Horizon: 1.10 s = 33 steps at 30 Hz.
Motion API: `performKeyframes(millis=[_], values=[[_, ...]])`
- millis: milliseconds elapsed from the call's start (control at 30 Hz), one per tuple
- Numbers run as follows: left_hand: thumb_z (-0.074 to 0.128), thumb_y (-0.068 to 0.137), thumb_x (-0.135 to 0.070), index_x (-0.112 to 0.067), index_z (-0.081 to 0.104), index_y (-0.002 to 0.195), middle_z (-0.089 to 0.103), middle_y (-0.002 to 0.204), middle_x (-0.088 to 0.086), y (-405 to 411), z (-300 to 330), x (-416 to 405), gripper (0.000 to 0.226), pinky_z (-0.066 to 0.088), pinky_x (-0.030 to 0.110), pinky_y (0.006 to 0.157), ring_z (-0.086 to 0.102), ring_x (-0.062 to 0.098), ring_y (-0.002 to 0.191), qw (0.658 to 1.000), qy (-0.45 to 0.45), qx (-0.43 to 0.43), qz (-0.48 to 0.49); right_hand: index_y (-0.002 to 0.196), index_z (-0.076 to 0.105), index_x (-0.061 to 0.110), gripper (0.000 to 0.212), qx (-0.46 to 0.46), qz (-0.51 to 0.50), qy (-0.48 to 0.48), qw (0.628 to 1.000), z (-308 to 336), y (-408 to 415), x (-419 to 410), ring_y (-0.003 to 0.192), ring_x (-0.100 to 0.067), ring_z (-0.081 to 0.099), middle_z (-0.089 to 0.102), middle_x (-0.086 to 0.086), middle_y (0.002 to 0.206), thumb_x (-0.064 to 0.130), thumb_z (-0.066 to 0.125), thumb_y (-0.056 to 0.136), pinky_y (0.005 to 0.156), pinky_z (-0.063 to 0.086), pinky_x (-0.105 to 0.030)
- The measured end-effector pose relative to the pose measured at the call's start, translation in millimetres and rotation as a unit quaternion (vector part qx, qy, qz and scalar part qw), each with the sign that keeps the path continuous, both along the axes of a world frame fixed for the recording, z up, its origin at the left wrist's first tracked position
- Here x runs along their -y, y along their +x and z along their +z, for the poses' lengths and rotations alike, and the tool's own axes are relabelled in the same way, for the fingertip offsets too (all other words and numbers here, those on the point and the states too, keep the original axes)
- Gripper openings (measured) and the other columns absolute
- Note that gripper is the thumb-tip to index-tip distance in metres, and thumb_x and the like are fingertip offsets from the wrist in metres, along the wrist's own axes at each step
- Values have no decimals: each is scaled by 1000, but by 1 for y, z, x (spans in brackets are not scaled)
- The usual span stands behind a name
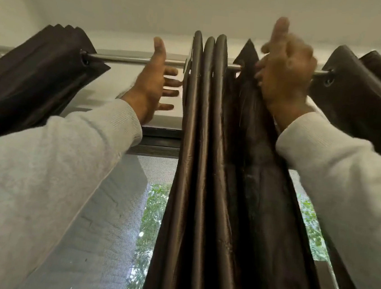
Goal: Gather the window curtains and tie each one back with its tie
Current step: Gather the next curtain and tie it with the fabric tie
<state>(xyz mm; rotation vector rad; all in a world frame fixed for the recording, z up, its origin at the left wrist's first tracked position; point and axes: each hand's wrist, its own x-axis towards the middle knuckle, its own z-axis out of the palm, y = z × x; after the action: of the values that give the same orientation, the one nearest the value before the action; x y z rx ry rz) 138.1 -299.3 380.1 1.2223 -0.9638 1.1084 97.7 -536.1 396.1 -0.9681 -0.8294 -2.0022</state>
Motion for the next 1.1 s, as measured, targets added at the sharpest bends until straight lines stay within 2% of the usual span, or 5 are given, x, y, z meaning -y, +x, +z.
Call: performKeyframes(millis=[100, 333, 767, 867, 1100], values=[[20, 97, -89, -19, 62, 141, 65, 138, 7, 8, 4, -13, 92, 50, 60, 110, 64, 27, 124, 999, -49, 0, 0, 104, 70, 13, 65, -35, -93, 133, 986, 16, 4, 35, 100, -23, 69, 73, -6, 104, 70, 39, 96, 92, 56, -41], [21, 89, -96, -18, 67, 146, 67, 147, 14, 17, 3, 17, 107, 44, 60, 119, 63, 37, 136, 995, 86, -15, -46, 130, 70, 12, 100, -321, 225, -258, 883, -13, 40, -4, 110, -25, 71, 75, -4, 119, 87, 13, 96, 96, 52, -39], [15, 100, -85, -34, 21, 172, 20, 180, 1, 26, 25, 2, 89, 29, 63, 125, 28, 32, 161, 996, -15, 62, -62, 164, 38, 25, 96, -179, 255, -141, 940, 14, 59, -26, 153, -21, 42, 44, -1, 167, 88, 26, 93, 126, 33, -53], [23, 89, -95, -21, 51, 160, 53, 160, 13, 25, 38, 16, 107, 39, 64, 123, 52, 37, 144, 989, 104, 44, -95, 151, 57, 12, 94, -216, 275, -266, 898, 22, 57, -51, 102, -19, 74, 77, -2, 116, 81, 18, 101, 90, 58, -35], [17, 102, -83, -12, 64, 141, 68, 142, 12, 18, 52, 3, 94, 49, 50, 116, 65, 30, 132, 995, -65, 47, -57, 128, 72, 17, 82, -138, 253, -67, 955, 41, 52, -34, 121, -22, 69, 77, -2, 125, 79, 24, 102, 115, 45, -54]])
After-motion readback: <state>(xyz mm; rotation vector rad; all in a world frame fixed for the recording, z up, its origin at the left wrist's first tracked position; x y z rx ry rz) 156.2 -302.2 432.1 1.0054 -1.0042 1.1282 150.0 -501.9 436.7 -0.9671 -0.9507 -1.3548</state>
